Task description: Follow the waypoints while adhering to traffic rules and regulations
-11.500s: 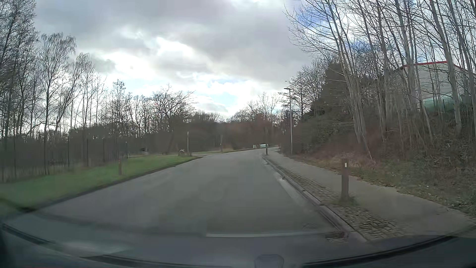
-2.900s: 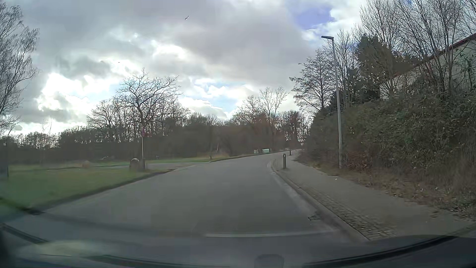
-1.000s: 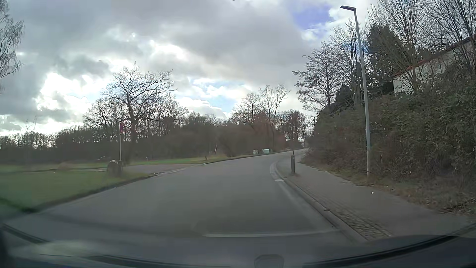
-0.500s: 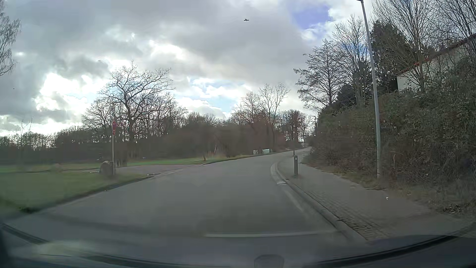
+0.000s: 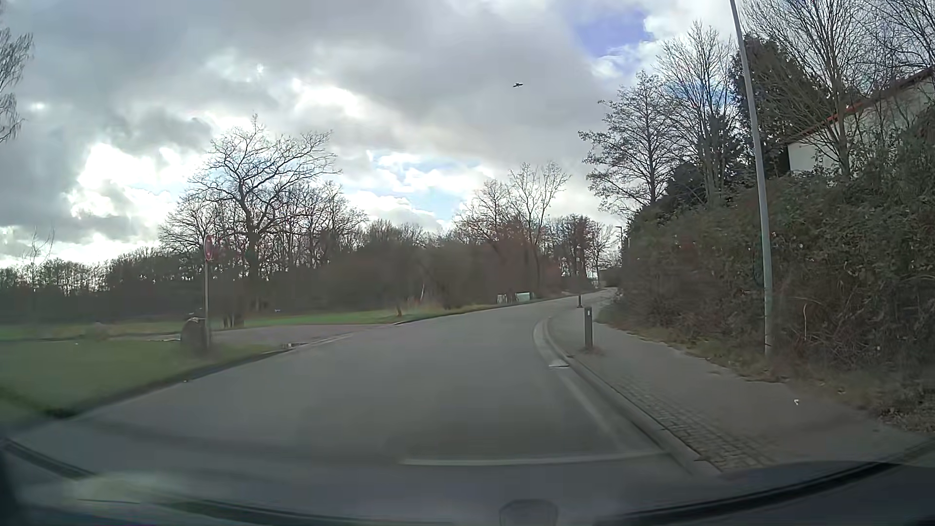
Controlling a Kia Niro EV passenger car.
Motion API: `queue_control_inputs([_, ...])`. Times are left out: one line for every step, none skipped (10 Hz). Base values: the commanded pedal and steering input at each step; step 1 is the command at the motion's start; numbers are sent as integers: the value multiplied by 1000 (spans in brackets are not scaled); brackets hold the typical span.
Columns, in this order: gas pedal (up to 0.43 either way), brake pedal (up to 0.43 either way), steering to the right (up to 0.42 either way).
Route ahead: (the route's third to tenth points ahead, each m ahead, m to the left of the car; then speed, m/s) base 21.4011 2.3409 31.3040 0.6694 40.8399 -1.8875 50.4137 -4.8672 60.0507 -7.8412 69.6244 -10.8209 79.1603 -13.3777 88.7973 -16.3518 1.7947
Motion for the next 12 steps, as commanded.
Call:
queue_control_inputs([0, 0, -4])
queue_control_inputs([0, 0, -4])
queue_control_inputs([0, 0, -4])
queue_control_inputs([0, 0, -5])
queue_control_inputs([0, 0, -6])
queue_control_inputs([0, 0, -6])
queue_control_inputs([0, 0, -6])
queue_control_inputs([0, 0, -7])
queue_control_inputs([0, 0, -8])
queue_control_inputs([0, 0, -10])
queue_control_inputs([0, 0, -10])
queue_control_inputs([0, 0, -10])
